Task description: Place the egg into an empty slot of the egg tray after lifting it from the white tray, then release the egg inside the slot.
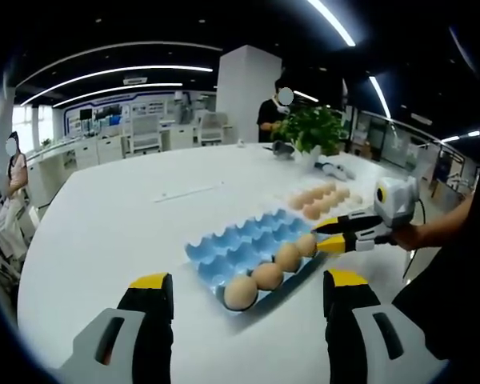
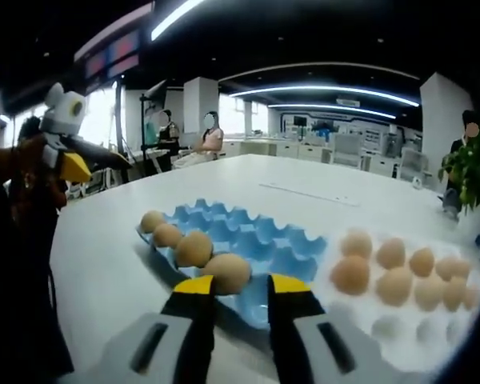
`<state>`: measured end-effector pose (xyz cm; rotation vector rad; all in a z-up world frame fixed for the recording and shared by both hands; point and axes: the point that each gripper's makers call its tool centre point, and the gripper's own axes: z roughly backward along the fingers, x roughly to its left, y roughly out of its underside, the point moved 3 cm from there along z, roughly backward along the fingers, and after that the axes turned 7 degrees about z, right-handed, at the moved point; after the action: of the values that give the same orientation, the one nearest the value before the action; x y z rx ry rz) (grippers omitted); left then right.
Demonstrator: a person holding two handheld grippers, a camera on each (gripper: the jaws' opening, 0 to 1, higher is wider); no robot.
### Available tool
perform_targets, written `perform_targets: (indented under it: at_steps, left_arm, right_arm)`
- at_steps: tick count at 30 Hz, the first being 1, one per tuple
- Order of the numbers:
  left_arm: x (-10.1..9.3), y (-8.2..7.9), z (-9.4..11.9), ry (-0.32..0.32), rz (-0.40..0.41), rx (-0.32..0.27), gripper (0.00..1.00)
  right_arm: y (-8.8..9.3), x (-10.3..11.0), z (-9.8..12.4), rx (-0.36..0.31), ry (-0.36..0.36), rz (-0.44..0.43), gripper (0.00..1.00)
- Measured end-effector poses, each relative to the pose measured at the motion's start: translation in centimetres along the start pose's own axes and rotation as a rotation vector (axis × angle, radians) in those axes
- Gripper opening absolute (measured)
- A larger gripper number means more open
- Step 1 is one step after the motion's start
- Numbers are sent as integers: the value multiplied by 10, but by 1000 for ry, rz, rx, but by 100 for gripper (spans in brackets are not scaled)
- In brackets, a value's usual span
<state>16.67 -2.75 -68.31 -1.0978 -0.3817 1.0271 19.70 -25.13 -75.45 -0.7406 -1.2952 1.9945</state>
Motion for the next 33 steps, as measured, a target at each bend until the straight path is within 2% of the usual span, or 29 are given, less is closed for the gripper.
perform_targets:
  at_steps: [11,17,26,28,31,33]
  left_arm:
    - [-1,0,-1,7,-4,1,78]
    - [2,0,-1,-7,-16,5,78]
    - [2,2,-1,-8,-13,14,78]
    - [2,2,-1,-10,-16,14,78]
    - [3,2,-1,-12,-14,15,78]
    - [3,2,0,-12,-13,16,78]
  right_arm:
    - [14,-38,24,19,145,-72,25]
    - [22,-58,35,39,234,-103,30]
    - [33,-114,71,37,465,-168,33]
    - [37,-133,84,35,556,-188,35]
    - [45,-164,108,25,703,-277,40]
    - [49,-177,120,29,761,-306,40]
